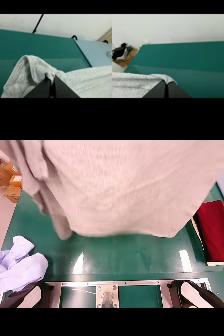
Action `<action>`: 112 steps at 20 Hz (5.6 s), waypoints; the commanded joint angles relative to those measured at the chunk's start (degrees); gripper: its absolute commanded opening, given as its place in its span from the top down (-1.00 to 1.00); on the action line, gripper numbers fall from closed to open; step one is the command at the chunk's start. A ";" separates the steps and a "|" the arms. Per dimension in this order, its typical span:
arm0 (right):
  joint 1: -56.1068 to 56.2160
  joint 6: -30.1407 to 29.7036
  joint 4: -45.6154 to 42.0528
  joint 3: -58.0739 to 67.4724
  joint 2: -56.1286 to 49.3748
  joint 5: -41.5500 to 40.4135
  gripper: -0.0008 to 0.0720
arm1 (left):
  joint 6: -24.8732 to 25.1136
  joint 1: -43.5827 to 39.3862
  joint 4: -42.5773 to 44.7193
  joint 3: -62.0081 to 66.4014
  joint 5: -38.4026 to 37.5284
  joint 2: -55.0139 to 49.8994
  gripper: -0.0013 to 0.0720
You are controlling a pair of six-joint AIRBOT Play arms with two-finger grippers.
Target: Fold the shirts.
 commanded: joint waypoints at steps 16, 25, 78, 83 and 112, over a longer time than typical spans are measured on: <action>0.79 -4.70 0.74 -17.51 -40.44 -15.85 0.13 | 19.19 -4.63 -12.33 7.89 1.44 -49.83 -0.62; -6.58 0.22 -13.53 -43.89 -21.31 2.82 -0.06 | 9.73 6.78 9.73 9.27 -23.96 -49.86 -0.52; -4.31 0.33 -4.94 7.89 3.82 -4.68 0.95 | 9.11 -2.86 0.98 17.44 2.25 5.57 0.91; -8.59 0.31 -7.63 11.89 8.39 -4.66 0.95 | 5.07 -2.86 6.36 23.02 2.14 10.10 0.90; 8.07 -2.91 -2.86 -5.46 -50.10 -21.24 0.95 | 26.67 -3.41 -6.32 -11.39 21.29 -43.34 0.90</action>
